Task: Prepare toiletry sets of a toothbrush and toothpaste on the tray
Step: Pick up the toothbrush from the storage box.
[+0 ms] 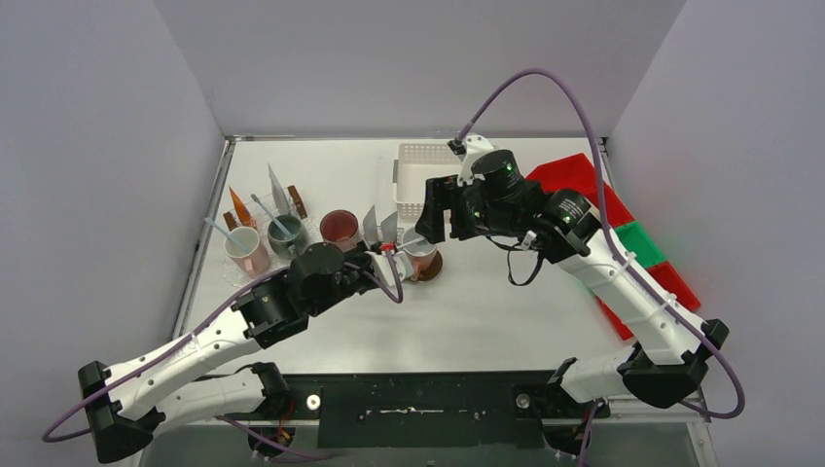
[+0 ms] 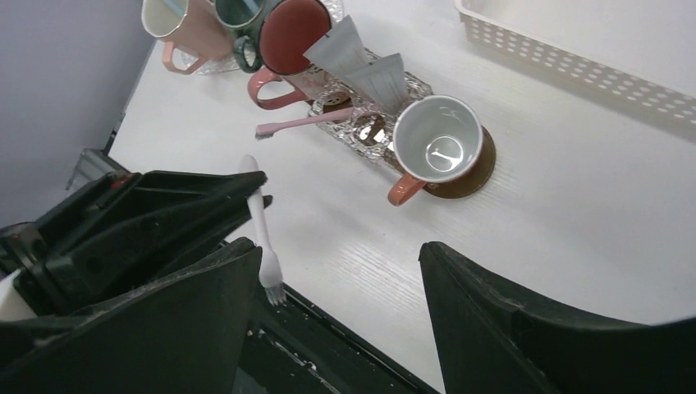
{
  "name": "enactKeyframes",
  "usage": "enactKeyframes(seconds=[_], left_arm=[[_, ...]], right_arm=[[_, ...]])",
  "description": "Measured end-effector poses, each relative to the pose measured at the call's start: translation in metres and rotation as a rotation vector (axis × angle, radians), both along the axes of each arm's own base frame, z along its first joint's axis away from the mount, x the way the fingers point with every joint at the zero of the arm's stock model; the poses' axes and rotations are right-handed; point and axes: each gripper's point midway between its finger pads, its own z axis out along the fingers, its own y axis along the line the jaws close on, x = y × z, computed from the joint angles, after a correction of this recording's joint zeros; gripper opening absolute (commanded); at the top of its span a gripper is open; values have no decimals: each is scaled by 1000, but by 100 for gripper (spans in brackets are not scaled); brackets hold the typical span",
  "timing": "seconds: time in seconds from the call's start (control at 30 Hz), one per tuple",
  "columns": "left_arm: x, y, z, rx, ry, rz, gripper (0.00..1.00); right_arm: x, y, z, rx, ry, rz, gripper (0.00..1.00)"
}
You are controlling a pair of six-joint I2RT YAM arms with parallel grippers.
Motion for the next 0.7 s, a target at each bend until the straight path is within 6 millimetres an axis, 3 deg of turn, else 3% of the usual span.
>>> enactKeyframes(seconds=[0.27,0.7], left_arm=[[-4,-9,-8,85,-48,-31,0],[-2,-10,-10,148,-97,-33,0]], right_arm=[[-5,27,-10,-5,87,126,64],[-21,31,-34,-56,178,221,41]])
